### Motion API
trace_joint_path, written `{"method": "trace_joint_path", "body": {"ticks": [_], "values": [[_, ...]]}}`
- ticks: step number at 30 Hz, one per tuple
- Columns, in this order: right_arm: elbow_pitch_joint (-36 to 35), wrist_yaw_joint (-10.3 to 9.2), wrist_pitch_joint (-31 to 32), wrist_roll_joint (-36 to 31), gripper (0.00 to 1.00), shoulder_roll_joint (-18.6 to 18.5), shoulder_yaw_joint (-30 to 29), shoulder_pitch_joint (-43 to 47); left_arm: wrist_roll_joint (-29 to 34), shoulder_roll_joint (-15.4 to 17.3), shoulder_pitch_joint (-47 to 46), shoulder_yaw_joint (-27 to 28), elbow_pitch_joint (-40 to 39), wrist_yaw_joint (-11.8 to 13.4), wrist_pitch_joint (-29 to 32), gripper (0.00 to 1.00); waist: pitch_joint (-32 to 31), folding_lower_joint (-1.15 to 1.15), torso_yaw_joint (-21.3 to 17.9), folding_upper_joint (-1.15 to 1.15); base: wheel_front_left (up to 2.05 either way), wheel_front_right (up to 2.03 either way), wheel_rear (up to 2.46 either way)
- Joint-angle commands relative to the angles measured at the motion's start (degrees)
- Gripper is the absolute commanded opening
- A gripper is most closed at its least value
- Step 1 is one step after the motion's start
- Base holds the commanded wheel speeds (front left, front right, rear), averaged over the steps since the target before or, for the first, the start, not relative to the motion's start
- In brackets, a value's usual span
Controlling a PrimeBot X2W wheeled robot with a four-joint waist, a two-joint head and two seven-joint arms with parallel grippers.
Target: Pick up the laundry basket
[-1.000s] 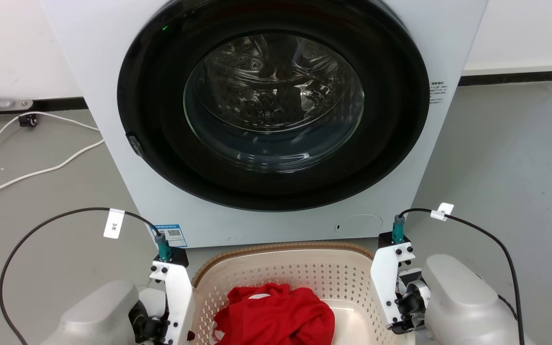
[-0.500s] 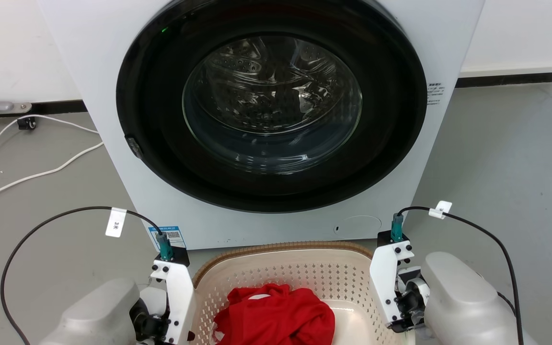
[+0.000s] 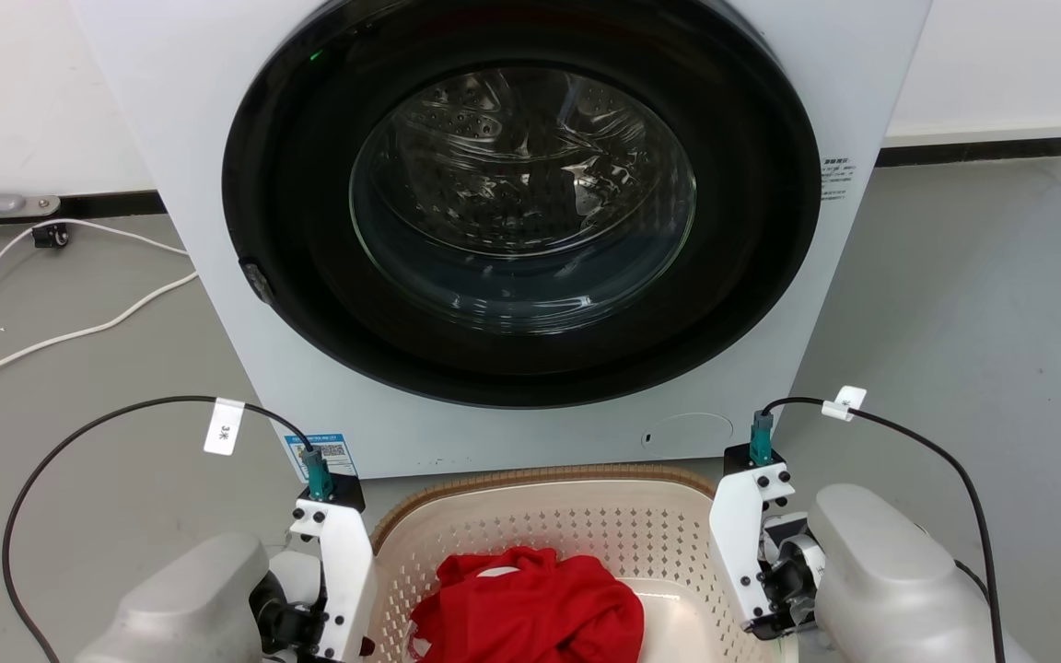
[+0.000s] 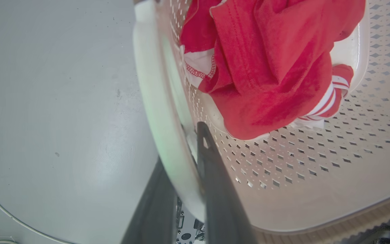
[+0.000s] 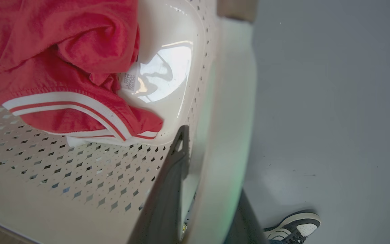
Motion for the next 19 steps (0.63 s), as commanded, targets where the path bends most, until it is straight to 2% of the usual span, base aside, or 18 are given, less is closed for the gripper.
{"method": "trace_joint_path", "body": {"ticks": [1,19], "values": [[0.44,0.16,0.25,-0.38,0.0,-1.86,0.48,-1.07,0.59,2.03,-0.83,-0.5,1.26,0.52,0.45,0.0,-0.02,0.0,0.03,0.0,0.0,0.0,0.0],[0.36,0.16,0.2,0.29,0.0,-1.86,1.8,-1.19,0.12,1.93,-1.0,-0.92,1.52,0.53,0.64,0.0,-0.34,0.0,0.2,0.0,0.0,0.0,0.0]]}}
